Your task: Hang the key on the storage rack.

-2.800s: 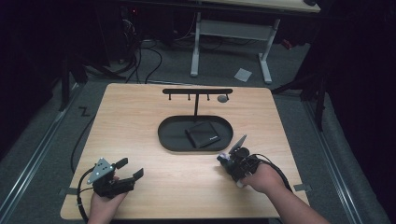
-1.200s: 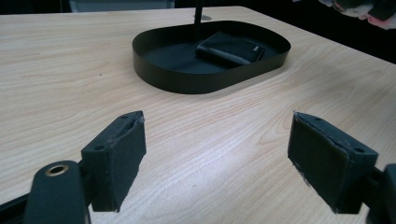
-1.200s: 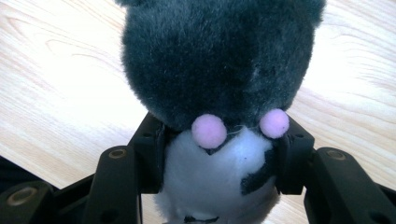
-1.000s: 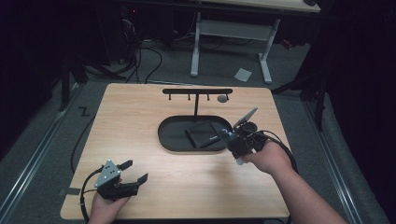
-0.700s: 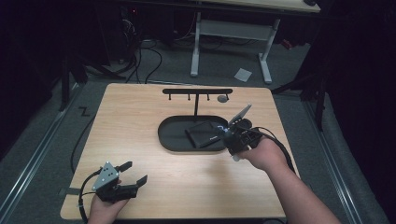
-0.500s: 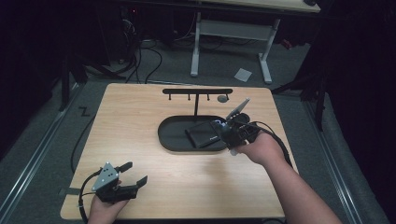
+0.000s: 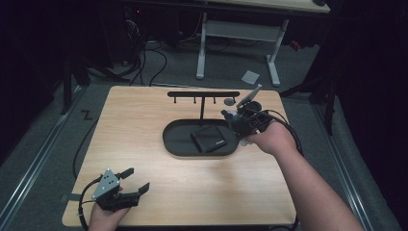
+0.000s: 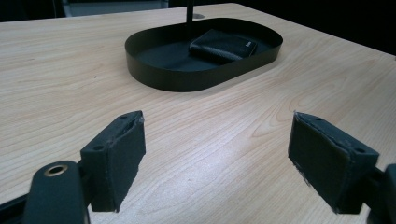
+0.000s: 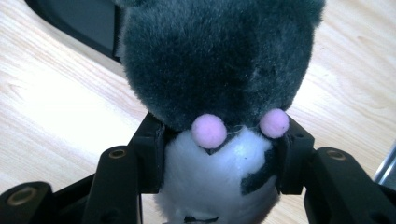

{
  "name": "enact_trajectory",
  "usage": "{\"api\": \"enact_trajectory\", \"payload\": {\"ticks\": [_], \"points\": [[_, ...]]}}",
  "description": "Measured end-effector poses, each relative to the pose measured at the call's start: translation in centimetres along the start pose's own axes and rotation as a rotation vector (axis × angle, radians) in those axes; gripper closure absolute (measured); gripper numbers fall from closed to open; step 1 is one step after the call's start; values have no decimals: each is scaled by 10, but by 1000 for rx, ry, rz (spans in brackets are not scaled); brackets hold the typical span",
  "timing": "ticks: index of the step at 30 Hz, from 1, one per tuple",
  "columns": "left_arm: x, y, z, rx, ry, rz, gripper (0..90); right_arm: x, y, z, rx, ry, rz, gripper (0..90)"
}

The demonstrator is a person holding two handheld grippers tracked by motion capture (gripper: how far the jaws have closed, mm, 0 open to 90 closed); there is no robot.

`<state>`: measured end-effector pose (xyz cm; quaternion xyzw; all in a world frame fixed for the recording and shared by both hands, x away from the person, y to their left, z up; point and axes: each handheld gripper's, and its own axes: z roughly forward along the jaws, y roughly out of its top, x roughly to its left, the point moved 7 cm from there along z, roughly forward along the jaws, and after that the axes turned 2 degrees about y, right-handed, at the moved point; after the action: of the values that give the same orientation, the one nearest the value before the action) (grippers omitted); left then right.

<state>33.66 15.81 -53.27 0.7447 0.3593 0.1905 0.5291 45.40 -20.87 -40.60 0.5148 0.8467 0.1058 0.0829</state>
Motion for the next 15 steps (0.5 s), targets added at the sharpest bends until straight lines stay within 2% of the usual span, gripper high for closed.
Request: {"api": "enact_trajectory", "payload": {"ticks": [3, 7, 15], "points": [[1, 0, 1, 2, -2, -3, 194, -3, 2, -7, -13, -17, -4, 477], [-1, 0, 2, 7, -6, 4, 194, -6, 3, -18, -32, -24, 20, 477], [-1, -1, 4, 9, -8, 2, 194, -20, 10, -19, -50, -36, 51, 477]]}}
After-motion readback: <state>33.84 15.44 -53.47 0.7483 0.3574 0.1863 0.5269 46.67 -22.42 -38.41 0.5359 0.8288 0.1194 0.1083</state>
